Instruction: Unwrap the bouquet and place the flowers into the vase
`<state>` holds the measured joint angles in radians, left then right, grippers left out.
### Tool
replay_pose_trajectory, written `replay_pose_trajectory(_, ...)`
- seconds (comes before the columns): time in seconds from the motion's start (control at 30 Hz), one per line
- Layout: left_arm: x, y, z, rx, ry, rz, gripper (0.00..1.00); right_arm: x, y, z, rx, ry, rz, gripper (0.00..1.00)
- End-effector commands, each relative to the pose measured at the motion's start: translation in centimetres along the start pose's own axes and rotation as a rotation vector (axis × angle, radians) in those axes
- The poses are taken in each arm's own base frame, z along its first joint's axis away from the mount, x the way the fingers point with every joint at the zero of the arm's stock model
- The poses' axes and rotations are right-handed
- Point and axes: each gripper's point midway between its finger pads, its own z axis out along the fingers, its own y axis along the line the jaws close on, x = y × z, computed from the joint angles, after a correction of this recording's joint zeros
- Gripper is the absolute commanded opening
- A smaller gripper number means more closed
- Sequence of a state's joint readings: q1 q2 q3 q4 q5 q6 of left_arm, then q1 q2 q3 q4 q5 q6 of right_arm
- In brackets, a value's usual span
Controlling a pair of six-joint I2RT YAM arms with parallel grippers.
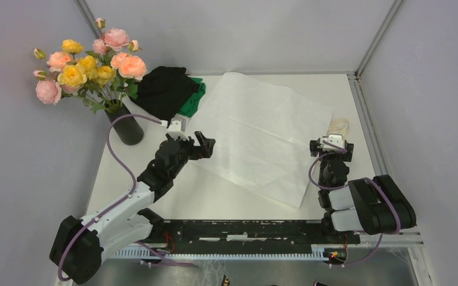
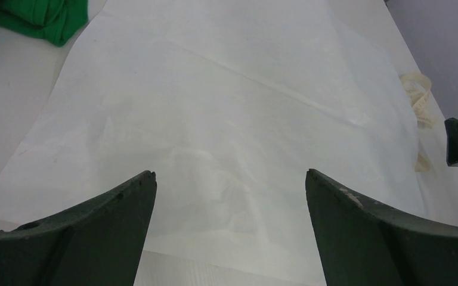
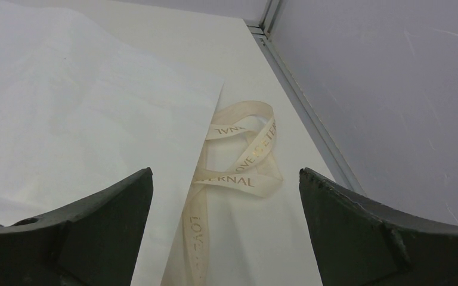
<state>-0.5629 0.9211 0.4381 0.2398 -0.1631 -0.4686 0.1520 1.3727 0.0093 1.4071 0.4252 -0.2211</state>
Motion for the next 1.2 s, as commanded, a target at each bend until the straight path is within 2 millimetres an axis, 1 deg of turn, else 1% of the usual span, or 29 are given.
replay_pose_trajectory(0.0, -0.4, 1.4, 0.4, -0.062, -0.025, 0.089, 1.0, 2.7, 0.2, -2.8, -0.055, 0.055, -0.014, 0.98)
replay_pose_trajectory(0.13, -0.5, 4.3, 0.4, -0.188, -0.043, 0.228, 1.0, 2.7, 0.1, -2.8, -0.053, 0.054, -0.015, 0.98)
replay_pose_trajectory(0.2, -1.2, 5.8, 0.2, -0.262, -0.086, 0.278, 1.0, 2.7, 0.2, -2.7, -0.054, 0.054, -0.015, 0.98)
replay_pose_trajectory(0.27, -1.0, 7.3, 0.0, -0.296, -0.146, 0.342, 1.0, 2.7, 0.2, -2.7, -0.054, 0.054, -0.015, 0.98)
replay_pose_trajectory(0.37, -2.3, 9.3, -0.6, -0.4, -0.21, 0.4, 1.0, 2.7, 0.1, -2.8, -0.053, 0.053, -0.014, 0.98)
replay_pose_trajectory(0.43, -3.2, 11.1, -1.2, -0.475, -0.249, 0.421, 1.0, 2.7, 0.1, -2.8, -0.054, 0.053, -0.015, 0.98)
replay_pose_trajectory(0.5, -3.7, 13.3, -1.0, -0.514, -0.242, 0.416, 1.0, 2.7, 0.1, -2.8, -0.053, 0.054, -0.014, 0.98)
replay_pose_trajectory(0.57, -3.5, 15.8, -0.8, -0.535, -0.214, 0.379, 1.0, 2.7, 0.1, -2.8, -0.053, 0.054, -0.014, 0.98)
replay_pose_trajectory(0.6, -3.3, 16.9, -0.9, -0.536, -0.223, 0.329, 1.0, 2.7, 0.2, -2.8, -0.055, 0.054, -0.014, 0.98)
replay_pose_trajectory(0.67, -3.5, 18.6, -0.9, -0.525, -0.277, 0.271, 1.0, 2.7, 0.1, -2.8, -0.053, 0.055, -0.015, 0.98)
replay_pose_trajectory(0.73, -3.1, 20.3, -0.6, -0.527, -0.283, 0.215, 1.0, 2.7, 0.1, -2.8, -0.052, 0.053, -0.014, 0.98)
replay_pose_trajectory(0.77, -2.7, 20.6, 0.1, -0.497, -0.249, 0.212, 1.0, 2.7, 0.1, -2.8, -0.051, 0.053, -0.014, 0.98)
replay_pose_trajectory(0.83, -3.0, 20.6, 1.1, -0.466, -0.227, 0.233, 1.0, 2.7, 0.1, -2.8, -0.052, 0.053, -0.014, 0.98)
replay_pose_trajectory(0.9, -3.5, 21.1, 1.0, -0.491, -0.253, 0.256, 1.0, 2.7, 0.1, -2.8, -0.053, 0.053, -0.014, 0.98)
replay_pose_trajectory(0.93, -3.4, 21.7, 1.2, -0.505, -0.255, 0.253, 1.0, 2.7, 0.1, -2.8, -0.053, 0.053, -0.016, 0.98)
replay_pose_trajectory(1.0, -2.7, 22.2, 3.0, -0.487, -0.21, 0.253, 1.0, 2.7, 0.1, -2.8, -0.052, 0.053, -0.015, 0.98)
replay_pose_trajectory(1.03, -2.6, 21.7, 4.2, -0.431, -0.165, 0.277, 1.0, 2.7, 0.1, -2.8, -0.051, 0.053, -0.015, 0.98)
replay_pose_trajectory(1.07, -1.7, 21.1, 5.1, -0.375, -0.088, 0.304, 1.0, 2.7, 0.1, -2.8, -0.051, 0.052, -0.015, 0.98)
replay_pose_trajectory(1.1, -1.4, 20.4, 5.6, -0.326, -0.071, 0.321, 1.0, 2.7, 0.1, -2.8, -0.052, 0.052, -0.015, 0.98)
replay_pose_trajectory(1.17, -1.3, 19.7, 5.6, -0.28, -0.067, 0.352, 1.0, 2.7, 0.0, -2.8, -0.05, 0.051, -0.015, 0.98)
